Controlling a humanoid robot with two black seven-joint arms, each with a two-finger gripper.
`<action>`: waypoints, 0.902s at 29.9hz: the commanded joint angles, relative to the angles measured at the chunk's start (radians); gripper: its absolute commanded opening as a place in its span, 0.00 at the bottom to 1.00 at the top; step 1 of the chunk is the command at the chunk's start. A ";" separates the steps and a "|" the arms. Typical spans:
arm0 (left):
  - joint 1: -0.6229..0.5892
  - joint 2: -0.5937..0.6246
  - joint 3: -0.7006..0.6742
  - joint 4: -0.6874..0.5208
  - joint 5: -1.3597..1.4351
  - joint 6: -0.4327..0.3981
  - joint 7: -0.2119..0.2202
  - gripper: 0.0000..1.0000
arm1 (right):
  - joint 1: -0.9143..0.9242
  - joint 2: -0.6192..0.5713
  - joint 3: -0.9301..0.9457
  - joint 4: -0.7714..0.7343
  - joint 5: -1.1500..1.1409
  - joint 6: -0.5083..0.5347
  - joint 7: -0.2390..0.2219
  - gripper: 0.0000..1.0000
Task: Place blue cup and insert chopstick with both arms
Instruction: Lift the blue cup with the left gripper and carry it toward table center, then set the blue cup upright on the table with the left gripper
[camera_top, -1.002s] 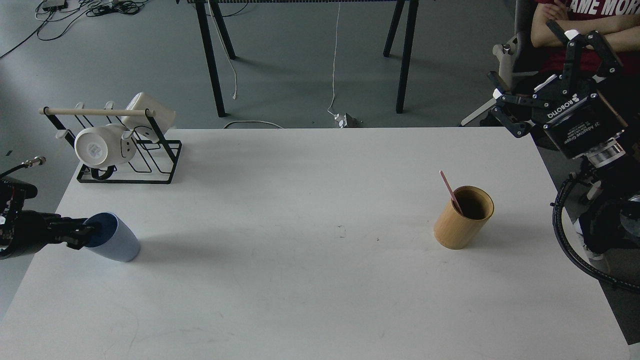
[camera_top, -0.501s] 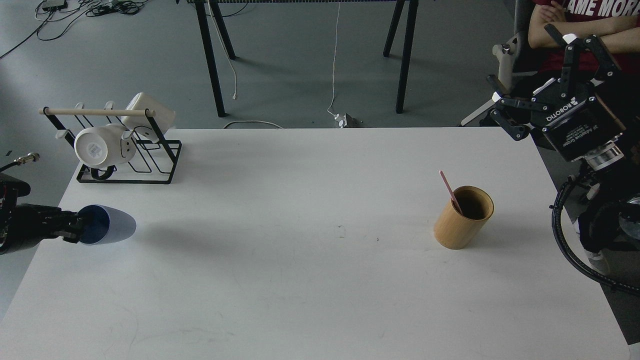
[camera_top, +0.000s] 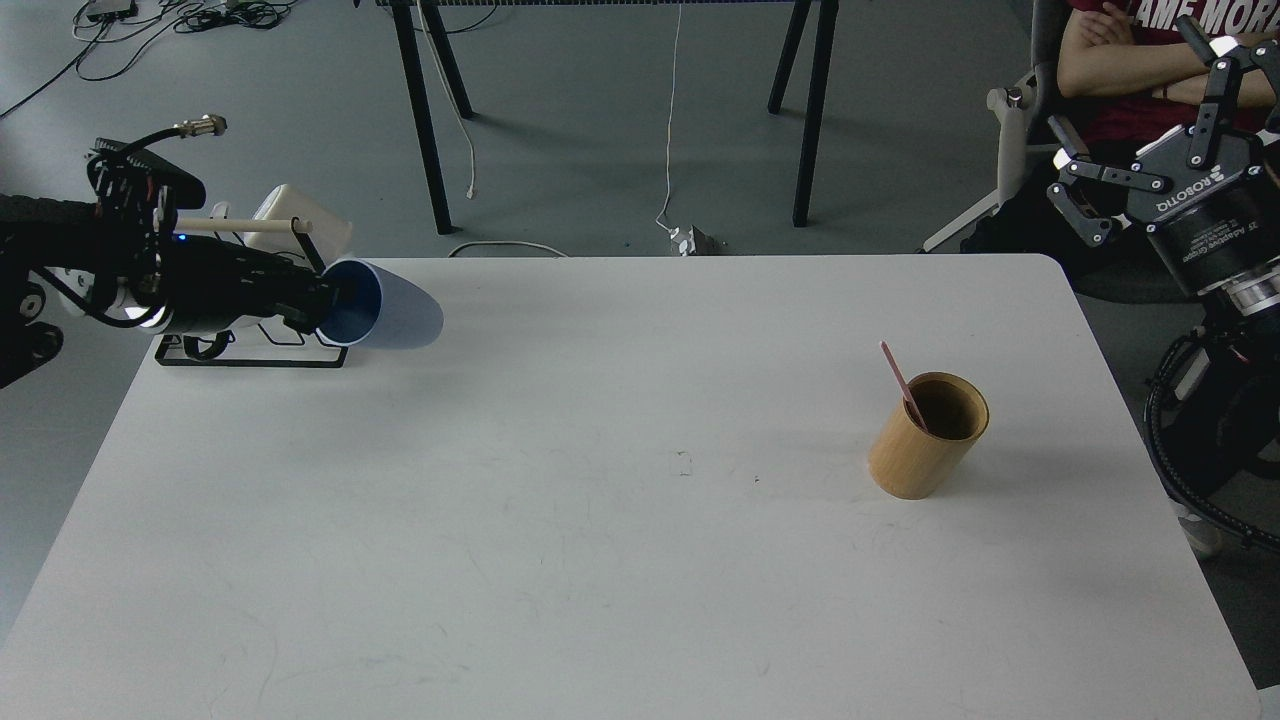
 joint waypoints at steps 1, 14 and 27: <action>-0.124 -0.134 0.117 0.014 -0.002 -0.045 0.000 0.03 | -0.004 -0.006 0.006 -0.056 0.055 0.000 0.000 0.99; -0.304 -0.490 0.456 0.074 -0.002 -0.057 0.000 0.04 | -0.032 -0.006 0.005 -0.111 0.138 0.000 0.000 0.99; -0.304 -0.731 0.505 0.168 -0.008 -0.091 0.000 0.05 | -0.078 -0.006 0.008 -0.122 0.140 0.000 0.000 0.99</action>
